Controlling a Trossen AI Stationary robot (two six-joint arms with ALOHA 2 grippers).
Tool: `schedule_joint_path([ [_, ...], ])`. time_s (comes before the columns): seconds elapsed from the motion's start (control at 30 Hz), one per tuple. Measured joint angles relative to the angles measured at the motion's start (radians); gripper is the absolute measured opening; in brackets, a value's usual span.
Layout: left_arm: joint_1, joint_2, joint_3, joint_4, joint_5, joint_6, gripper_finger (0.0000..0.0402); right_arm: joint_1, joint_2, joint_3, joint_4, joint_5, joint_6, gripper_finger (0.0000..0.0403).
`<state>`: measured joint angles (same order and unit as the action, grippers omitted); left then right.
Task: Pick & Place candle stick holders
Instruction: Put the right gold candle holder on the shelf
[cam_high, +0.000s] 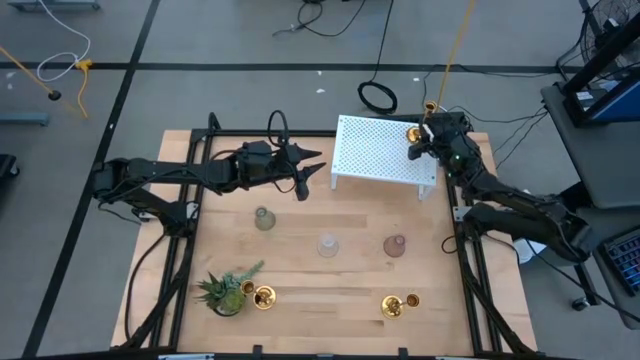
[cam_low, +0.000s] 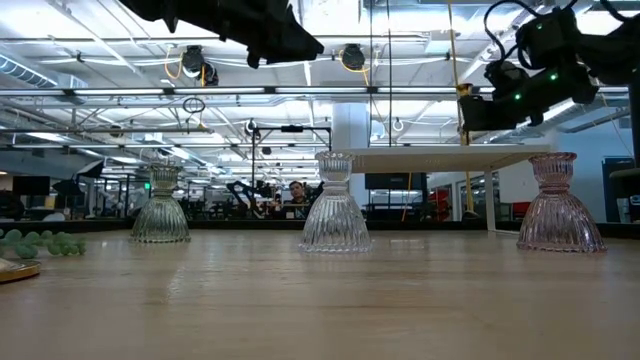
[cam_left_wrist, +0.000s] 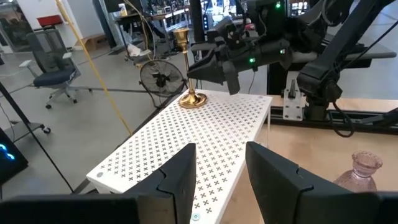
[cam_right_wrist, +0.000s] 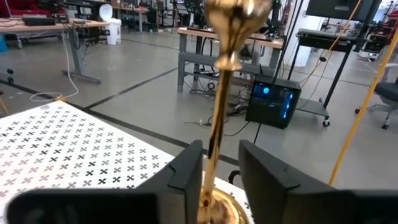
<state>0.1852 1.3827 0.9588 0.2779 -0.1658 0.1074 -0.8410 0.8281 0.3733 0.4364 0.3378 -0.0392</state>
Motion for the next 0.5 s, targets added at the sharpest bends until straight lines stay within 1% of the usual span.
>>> schedule_joint_path([
  [0.17, 0.000, 0.000, 0.000, -0.026, 0.000, 0.000, 0.0147, 0.019, -0.104, 0.000, -0.128, -0.002, 0.001, 0.0150],
  [0.23, 0.000, 0.000, 0.000, -0.042, 0.000, 0.000, 0.0147, 0.039, -0.152, 0.000, -0.201, -0.022, 0.006, 0.0161],
  [0.37, 0.000, 0.000, 0.000, -0.064, 0.000, 0.001, 0.0147, 0.087, -0.251, 0.000, -0.320, -0.151, 0.061, 0.0174],
  [0.5, 0.000, 0.000, 0.000, -0.069, 0.000, 0.001, 0.0147, 0.140, -0.342, 0.000, -0.414, -0.266, 0.081, 0.0173],
])
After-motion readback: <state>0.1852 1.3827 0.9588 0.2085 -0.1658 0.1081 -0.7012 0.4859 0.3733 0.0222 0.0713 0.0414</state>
